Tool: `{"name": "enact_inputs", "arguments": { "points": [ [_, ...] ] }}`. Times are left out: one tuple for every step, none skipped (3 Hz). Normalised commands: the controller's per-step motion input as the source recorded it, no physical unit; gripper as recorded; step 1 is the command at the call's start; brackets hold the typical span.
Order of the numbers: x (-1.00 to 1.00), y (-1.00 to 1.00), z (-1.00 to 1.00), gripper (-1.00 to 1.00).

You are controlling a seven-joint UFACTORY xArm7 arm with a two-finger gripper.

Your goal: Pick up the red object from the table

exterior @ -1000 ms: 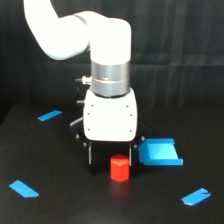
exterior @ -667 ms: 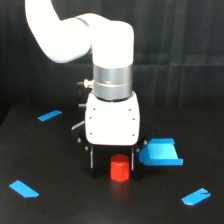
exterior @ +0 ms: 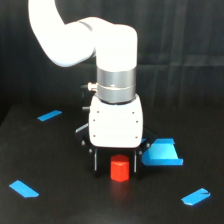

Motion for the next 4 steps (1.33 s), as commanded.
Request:
{"name": "enact_inputs", "arguments": {
  "points": [
    [0.13, 0.15, -0.09, -0.62],
    [0.11, 0.11, -0.14, -0.85],
    [0.18, 0.21, -0.07, -1.0],
    [-0.05, 0.17, -0.01, -1.0]
  ]
}}
